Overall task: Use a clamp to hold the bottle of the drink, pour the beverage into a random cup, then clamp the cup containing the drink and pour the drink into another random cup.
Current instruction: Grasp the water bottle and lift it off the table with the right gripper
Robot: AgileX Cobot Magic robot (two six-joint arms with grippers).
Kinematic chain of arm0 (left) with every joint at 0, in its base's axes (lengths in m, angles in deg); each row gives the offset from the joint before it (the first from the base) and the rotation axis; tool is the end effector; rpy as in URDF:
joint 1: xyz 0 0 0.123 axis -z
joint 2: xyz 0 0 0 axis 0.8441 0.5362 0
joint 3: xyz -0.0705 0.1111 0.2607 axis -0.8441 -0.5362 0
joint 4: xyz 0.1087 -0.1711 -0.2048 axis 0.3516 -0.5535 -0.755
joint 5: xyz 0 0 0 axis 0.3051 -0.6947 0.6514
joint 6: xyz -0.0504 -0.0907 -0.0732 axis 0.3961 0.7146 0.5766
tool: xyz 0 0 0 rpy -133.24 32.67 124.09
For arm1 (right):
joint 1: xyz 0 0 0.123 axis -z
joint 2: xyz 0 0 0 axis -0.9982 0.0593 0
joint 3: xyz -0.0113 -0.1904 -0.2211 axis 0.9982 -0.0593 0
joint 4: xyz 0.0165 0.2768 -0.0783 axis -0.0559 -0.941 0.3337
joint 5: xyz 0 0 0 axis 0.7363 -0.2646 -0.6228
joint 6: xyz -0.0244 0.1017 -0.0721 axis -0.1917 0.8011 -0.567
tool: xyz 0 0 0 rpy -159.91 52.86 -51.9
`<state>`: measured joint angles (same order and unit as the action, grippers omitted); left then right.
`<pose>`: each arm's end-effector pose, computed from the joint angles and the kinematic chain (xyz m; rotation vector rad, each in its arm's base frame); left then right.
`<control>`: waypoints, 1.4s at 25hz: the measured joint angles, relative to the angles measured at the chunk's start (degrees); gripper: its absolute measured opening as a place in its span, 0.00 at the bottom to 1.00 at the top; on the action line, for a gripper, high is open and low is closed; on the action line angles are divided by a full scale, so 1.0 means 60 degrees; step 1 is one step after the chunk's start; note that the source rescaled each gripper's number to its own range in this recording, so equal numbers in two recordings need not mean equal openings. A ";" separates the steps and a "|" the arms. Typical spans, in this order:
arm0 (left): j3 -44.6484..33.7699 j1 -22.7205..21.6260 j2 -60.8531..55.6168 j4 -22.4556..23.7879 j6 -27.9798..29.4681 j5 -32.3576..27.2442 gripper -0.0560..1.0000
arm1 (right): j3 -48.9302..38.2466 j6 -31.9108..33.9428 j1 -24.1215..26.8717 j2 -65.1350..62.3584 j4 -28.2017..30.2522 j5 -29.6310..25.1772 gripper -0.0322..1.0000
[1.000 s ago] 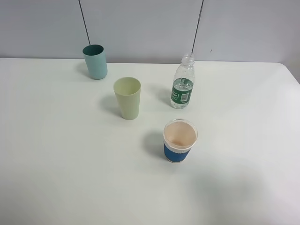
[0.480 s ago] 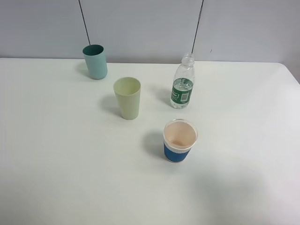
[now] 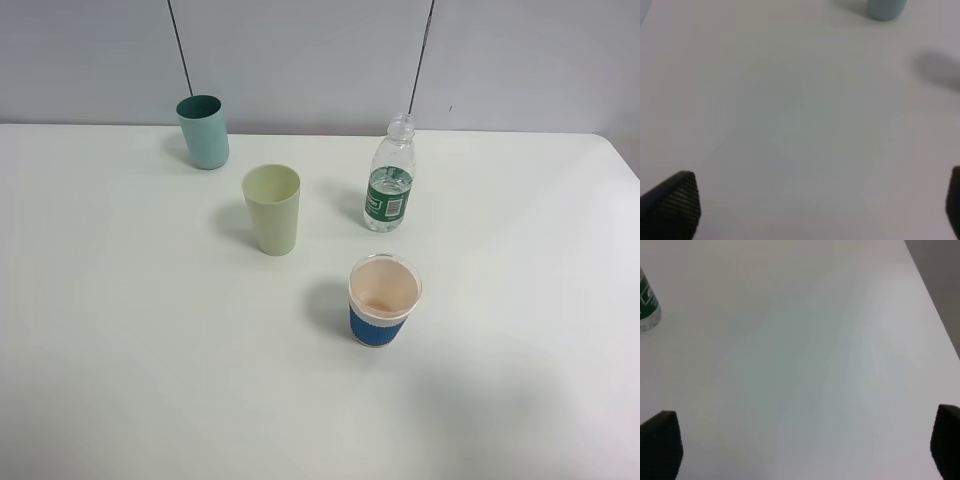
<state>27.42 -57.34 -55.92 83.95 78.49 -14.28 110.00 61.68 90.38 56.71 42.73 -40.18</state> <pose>0.0512 0.0010 0.2815 0.0035 2.0282 0.0090 0.0512 -0.0062 0.2777 0.0329 2.0530 -0.0918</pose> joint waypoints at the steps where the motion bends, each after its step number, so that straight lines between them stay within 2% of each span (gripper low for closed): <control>1: 0.0000 0.0000 0.0000 0.0000 0.0000 0.0000 1.00 | 0.0000 0.0000 0.0000 0.0000 0.0000 0.0000 1.00; 35: 0.0000 0.0000 0.0000 0.0000 0.0000 0.0000 1.00 | 0.0000 0.0000 0.0000 0.0000 0.0000 0.0000 1.00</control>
<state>27.42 -57.34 -55.92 83.95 78.49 -14.28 110.00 61.68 90.38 56.71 42.73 -40.18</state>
